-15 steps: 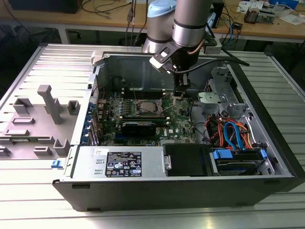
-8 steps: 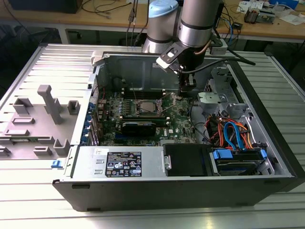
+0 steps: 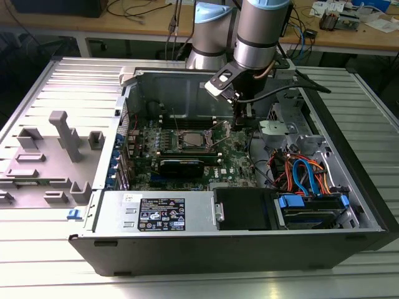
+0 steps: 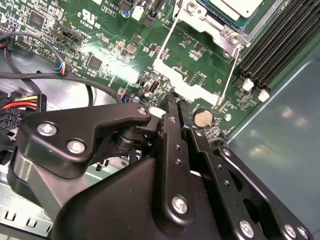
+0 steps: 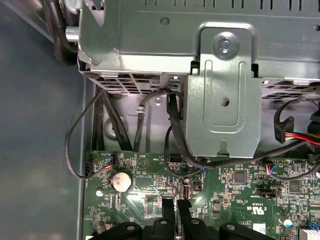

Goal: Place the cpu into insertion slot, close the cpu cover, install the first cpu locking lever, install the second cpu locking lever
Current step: 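Close the cpu cover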

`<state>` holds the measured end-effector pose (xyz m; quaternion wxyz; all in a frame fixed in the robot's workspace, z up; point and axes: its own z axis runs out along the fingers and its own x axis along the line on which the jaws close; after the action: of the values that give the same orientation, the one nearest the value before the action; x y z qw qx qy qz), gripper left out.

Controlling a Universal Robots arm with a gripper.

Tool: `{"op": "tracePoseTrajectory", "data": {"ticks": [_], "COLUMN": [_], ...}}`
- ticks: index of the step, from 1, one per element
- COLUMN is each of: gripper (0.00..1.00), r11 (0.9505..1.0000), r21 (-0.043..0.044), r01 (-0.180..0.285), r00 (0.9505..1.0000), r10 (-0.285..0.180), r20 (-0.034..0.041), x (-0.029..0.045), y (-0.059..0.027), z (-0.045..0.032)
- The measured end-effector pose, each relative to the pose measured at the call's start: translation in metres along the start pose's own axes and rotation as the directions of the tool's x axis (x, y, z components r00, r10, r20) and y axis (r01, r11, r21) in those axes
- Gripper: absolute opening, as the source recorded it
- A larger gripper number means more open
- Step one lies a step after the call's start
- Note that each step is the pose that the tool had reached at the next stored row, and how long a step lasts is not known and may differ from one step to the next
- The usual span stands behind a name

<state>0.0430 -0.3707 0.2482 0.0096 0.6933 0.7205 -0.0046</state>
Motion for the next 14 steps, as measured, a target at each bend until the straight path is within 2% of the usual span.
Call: {"op": "tracePoseTrajectory", "data": {"ticks": [11, 14], "gripper": [0.17, 0.17], "r11": [1.0, 1.0], "r21": [-0.0001, -0.0001], "r01": [0.0, 0.0], "r00": [1.0, 1.0], "r10": [0.0, 0.0], "r20": [-0.0003, -0.0004], "x": [0.0, 0.0001], "y": [0.0, 0.0], "z": [0.0003, 0.0027]}}
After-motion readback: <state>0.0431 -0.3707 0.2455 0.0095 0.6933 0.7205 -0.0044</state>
